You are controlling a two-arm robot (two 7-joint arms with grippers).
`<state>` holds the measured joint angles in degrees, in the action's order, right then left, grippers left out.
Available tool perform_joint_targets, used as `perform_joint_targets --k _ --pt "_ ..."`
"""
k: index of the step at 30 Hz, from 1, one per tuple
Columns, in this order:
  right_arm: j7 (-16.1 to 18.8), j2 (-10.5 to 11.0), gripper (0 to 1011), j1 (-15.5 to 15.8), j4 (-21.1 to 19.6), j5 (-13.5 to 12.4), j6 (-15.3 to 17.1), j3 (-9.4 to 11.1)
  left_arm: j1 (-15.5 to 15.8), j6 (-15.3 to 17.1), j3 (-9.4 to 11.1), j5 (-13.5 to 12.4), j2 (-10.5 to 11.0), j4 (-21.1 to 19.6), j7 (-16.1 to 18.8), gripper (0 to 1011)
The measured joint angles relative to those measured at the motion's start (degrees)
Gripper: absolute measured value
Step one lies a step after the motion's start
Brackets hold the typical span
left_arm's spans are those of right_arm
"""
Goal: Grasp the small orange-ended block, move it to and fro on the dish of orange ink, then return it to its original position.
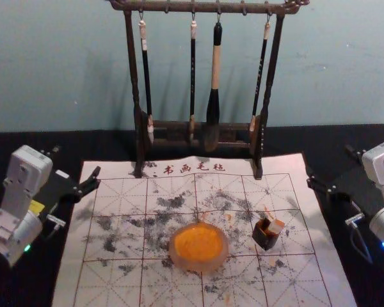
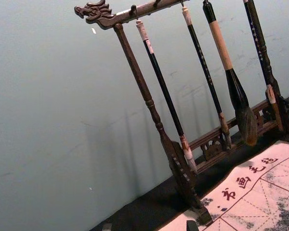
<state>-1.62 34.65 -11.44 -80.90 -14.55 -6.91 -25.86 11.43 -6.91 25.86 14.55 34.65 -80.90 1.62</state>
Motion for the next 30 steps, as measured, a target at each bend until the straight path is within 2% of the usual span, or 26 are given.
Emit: perform_joint_targets --k 30 --pt "0.0 0.0 1000 0.0 0.0 0.01 0.0 0.0 0.0 0.0 0.0 0.0 0.0 0.0 0.0 1001"
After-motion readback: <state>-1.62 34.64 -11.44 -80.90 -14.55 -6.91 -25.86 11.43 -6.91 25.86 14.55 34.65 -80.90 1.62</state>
